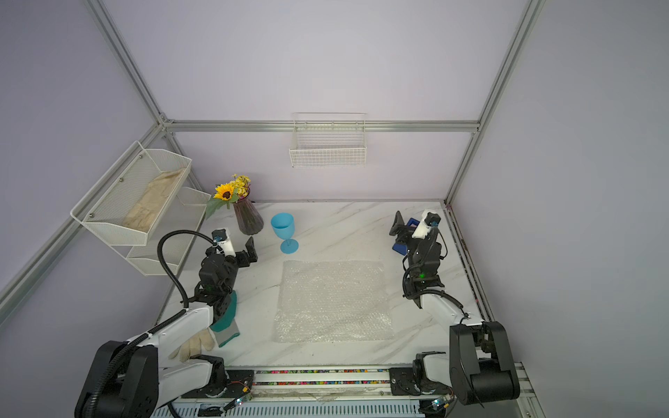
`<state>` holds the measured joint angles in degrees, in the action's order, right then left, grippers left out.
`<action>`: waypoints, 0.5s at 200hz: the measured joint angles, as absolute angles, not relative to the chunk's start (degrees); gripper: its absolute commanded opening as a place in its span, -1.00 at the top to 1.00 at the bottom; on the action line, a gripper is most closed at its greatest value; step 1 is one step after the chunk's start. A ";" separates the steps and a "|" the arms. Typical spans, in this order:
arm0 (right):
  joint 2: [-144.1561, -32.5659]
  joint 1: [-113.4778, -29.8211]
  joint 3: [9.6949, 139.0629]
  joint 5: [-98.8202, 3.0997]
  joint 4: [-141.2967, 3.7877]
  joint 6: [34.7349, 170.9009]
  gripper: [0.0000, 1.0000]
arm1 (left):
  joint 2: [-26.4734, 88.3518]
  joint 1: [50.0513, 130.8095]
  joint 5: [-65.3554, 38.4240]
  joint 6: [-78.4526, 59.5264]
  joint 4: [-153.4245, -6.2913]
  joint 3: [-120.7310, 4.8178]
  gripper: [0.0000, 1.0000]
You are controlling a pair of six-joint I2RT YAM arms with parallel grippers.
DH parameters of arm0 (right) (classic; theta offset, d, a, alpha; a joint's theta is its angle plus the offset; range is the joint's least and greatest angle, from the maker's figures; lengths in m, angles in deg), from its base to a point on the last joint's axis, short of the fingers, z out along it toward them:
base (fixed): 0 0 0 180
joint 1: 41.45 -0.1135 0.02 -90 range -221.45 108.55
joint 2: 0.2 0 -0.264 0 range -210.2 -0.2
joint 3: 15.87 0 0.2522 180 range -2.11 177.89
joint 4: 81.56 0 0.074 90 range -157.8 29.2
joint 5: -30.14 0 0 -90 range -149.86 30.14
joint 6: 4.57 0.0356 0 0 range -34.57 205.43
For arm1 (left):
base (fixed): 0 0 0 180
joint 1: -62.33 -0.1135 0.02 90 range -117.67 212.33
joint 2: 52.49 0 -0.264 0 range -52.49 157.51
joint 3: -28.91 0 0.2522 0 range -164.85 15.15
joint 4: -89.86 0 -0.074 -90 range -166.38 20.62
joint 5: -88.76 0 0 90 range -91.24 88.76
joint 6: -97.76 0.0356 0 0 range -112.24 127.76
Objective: Wrap wine glasses in bubble wrap
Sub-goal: Pick up the wine glass at the center of the board.
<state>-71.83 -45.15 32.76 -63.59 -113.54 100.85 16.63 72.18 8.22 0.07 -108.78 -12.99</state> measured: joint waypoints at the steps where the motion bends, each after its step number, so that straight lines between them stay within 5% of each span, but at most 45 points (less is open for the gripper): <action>1: -71.75 -45.13 32.85 -63.37 -113.45 101.07 -0.94 | 16.74 72.27 7.95 0.07 -108.76 -13.10 -1.00; 50: -71.92 -45.20 33.39 -45.36 -111.22 105.99 -0.94 | 32.22 74.89 -7.28 2.02 -109.70 -19.72 -1.00; 100: -72.95 -47.03 33.44 -38.34 -111.79 106.08 -0.94 | 42.86 72.72 -13.71 2.39 -116.43 -21.84 -1.00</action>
<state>-72.95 -47.03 33.44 -38.34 -111.79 106.08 42.86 72.72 -13.71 2.39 -116.43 -21.84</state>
